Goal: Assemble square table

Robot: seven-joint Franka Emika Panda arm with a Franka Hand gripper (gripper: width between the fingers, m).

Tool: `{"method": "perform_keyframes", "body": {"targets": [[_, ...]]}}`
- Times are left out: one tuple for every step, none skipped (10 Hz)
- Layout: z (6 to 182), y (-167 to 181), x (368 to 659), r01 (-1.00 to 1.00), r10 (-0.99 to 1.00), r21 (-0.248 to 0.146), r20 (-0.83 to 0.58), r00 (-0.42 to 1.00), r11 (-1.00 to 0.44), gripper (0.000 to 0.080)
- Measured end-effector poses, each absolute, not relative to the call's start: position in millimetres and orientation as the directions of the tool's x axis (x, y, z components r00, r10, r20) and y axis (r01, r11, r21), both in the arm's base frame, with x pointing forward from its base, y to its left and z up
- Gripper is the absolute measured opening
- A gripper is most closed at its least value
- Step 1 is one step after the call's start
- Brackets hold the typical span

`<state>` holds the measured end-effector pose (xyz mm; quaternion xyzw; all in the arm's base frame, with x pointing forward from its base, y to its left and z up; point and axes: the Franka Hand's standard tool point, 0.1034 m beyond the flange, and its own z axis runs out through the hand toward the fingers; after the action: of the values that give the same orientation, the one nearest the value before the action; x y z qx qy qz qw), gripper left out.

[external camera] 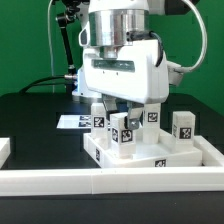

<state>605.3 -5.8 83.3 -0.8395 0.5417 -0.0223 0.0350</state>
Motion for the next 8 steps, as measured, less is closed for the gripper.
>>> {"method": "perform_keyframes", "body": {"targets": [[84.5, -4.6, 605.8, -0.874, -0.877, -0.085, 0.005, 0.481, -0.479, 0.0621], [84.9, -2.2, 605.9, -0.791, -0.794, -0.084, 0.018, 0.607, -0.606, 0.0621], [84.6, -0.5, 605.6, -0.707, -0.711, -0.082, 0.026, 0.703, -0.702, 0.0644], [84.6, -1.5, 605.6, -0.646, -0.65, -0.079, 0.033, 0.759, -0.759, 0.0644], [84.1, -1.7, 605.5, -0.602, -0.606, -0.077, 0.038, 0.795, -0.795, 0.0648], [83.9, -1.8, 605.4, -0.563, -0.567, -0.075, 0.041, 0.823, -0.823, 0.0648], [83.9, -1.8, 605.4, -0.483, -0.487, -0.07, 0.048, 0.872, -0.873, 0.0648], [84.7, -0.3, 605.9, -0.382, -0.385, -0.054, 0.06, 0.921, -0.923, 0.0648]]}}
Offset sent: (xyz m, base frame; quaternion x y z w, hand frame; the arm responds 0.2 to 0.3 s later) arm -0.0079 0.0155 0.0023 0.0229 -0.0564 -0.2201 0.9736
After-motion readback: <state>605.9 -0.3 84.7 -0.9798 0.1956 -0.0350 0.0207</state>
